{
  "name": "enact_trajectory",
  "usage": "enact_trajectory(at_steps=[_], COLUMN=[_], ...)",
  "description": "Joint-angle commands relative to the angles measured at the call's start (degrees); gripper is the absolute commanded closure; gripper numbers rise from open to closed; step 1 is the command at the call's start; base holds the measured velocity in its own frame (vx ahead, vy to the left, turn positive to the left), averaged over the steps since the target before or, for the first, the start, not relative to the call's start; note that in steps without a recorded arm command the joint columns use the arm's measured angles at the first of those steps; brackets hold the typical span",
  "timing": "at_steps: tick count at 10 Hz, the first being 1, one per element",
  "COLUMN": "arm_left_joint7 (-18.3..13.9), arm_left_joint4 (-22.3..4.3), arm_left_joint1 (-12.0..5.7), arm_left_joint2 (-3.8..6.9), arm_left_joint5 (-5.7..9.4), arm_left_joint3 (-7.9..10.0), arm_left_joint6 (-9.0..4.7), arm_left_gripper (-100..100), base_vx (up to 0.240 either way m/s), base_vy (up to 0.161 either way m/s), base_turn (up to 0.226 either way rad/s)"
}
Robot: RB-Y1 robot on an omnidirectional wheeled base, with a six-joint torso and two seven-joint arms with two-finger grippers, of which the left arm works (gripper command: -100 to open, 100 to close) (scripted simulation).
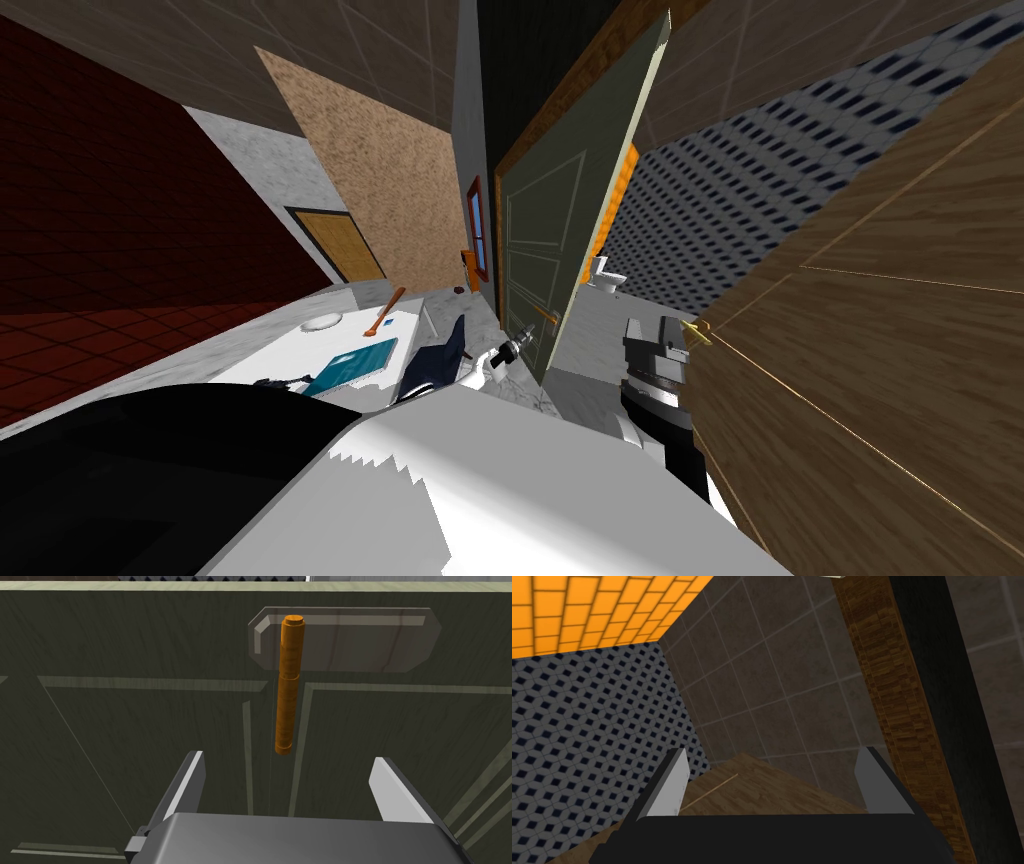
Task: Push the door open
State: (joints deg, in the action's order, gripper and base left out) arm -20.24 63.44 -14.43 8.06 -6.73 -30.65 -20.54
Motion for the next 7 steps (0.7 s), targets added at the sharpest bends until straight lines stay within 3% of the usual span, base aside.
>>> enact_trajectory(at_steps=[1, 7], arm_left_joint7=[-0.1, -0.3], arm_left_joint4=[-0.1, 0.1], arm_left_joint1=[-0.01, -0.01], arm_left_joint2=[0.02, 0.18], arm_left_joint5=[-0.03, -0.08], arm_left_joint3=[-0.16, -0.6], arm_left_joint6=[-0.09, -0.1], arm_left_gripper=[-100, -100], base_vx=[0.026, 0.006], base_vy=[0.003, 0.001], base_turn=[0.011, 0.003])
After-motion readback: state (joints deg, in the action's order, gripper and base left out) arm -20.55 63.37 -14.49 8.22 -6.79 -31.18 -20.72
